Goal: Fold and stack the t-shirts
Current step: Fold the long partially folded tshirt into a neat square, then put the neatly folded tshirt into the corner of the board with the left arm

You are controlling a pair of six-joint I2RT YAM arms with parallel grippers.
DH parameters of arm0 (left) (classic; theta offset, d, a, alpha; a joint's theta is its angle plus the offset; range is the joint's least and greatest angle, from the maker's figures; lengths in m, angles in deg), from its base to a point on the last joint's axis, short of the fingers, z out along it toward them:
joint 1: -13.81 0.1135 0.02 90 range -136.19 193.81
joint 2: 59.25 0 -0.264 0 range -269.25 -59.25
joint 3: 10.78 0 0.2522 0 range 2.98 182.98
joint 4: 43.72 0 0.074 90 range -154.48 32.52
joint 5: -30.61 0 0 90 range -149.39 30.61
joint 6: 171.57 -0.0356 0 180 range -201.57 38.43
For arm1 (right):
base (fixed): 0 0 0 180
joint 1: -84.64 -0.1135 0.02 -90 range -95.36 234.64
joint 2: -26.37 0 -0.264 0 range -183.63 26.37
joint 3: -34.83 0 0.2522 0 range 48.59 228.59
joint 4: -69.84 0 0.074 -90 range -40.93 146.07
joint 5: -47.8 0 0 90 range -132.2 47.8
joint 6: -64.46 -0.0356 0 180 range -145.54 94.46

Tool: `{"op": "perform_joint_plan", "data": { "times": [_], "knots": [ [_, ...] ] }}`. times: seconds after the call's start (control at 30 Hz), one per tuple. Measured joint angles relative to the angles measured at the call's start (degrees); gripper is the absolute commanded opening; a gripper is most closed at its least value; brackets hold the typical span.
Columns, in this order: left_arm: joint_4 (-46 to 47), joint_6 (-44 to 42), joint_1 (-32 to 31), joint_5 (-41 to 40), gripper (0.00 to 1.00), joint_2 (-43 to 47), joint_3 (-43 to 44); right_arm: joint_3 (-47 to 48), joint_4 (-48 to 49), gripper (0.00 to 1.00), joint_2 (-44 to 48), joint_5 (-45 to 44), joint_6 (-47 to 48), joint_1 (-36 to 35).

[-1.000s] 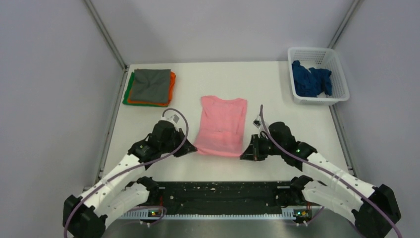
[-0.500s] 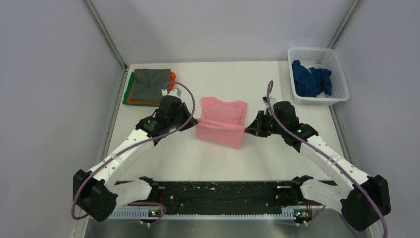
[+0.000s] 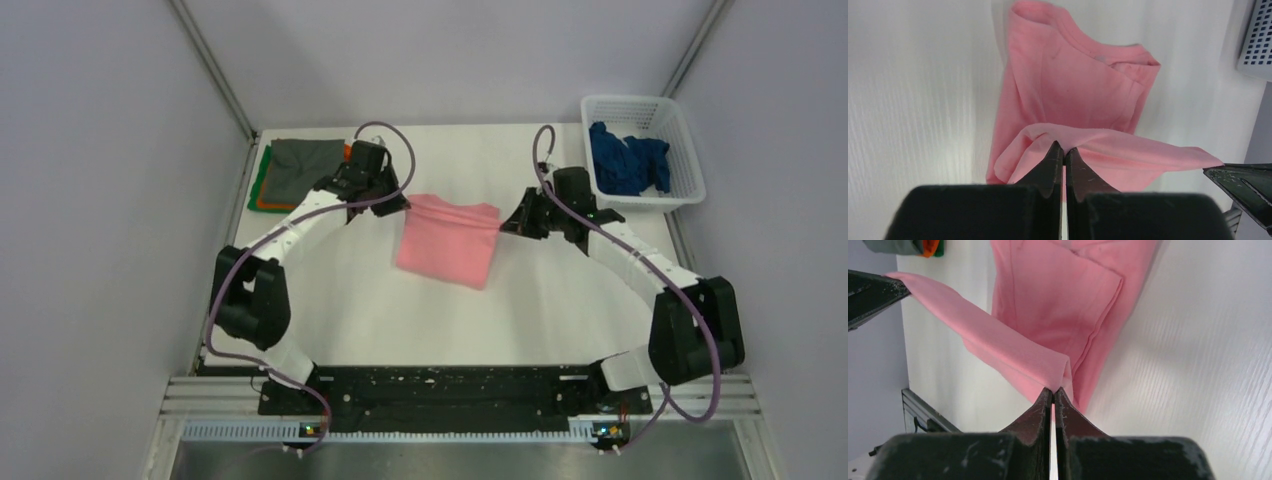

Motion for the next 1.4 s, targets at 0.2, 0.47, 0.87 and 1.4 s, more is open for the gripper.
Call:
{"op": "perform_joint_plan", "data": {
  "times": [0.2, 0.47, 0.87, 1.4],
  "knots": [
    [0.42, -1.38, 1.86, 1.88, 0.00, -8.68, 7.41, 6.54, 2.73, 0.00, -10.43, 0.55, 1.99, 2.25],
    [1.29, -3.04, 3.65, 3.96, 0.00, -18.56, 14.27, 12.79, 6.10, 0.00, -22.75, 0.33, 4.17, 3.06],
    [0.55, -4.37, 4.81, 4.72, 0.99, -24.09, 18.34, 17.38, 4.52, 0.99, -25.18, -6.80, 4.15, 3.80],
    [-1.55, -9.53, 3.26, 9.27, 0.66, -24.33, 10.58, -9.68, 2.99, 0.99, 8.22, -10.01, 3.98, 3.91]
  ]
}}
